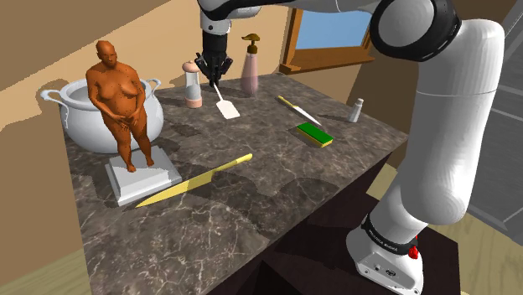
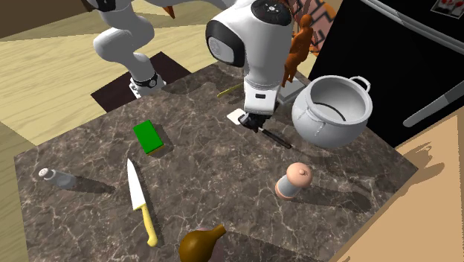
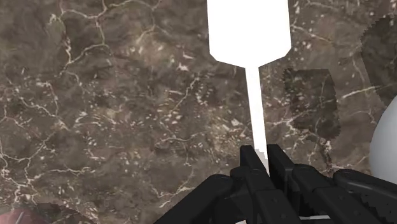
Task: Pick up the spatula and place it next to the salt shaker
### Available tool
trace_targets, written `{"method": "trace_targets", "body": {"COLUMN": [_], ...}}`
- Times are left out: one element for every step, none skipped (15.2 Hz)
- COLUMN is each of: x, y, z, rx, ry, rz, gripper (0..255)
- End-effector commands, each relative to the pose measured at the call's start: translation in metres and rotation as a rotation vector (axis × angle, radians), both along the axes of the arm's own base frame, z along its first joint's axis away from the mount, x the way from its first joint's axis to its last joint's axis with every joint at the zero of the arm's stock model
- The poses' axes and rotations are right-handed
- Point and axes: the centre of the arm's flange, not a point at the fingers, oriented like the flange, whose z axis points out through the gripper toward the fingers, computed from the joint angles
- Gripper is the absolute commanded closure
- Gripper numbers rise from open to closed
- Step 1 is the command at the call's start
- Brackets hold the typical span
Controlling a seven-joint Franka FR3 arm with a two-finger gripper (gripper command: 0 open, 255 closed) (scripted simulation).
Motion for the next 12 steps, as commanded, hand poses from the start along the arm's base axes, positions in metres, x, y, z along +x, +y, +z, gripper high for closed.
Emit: {"method": "trace_targets", "body": {"x": [0.000,0.000,0.000,0.000,0.000,-0.011,-0.022,-0.032,-0.043,-0.054,-0.064,-0.075], "y": [0.000,0.000,0.000,0.000,0.000,-0.008,-0.015,-0.023,-0.031,-0.039,-0.046,-0.054], "z": [0.010,0.015,0.021,0.026,0.026,0.026,0.026,0.026,0.026,0.026,0.026,0.026], "rx": [0.000,0.000,0.000,0.000,0.000,0.000,0.000,0.000,0.000,0.000,0.000,0.000], "ry": [0.000,0.000,0.000,0.000,0.000,0.000,0.000,0.000,0.000,0.000,0.000,0.000], "rz": [0.000,0.000,0.000,0.000,0.000,0.000,0.000,0.000,0.000,0.000,0.000,0.000], "gripper": [255,255,255,255,255,255,255,255,255,255,255,255]}}
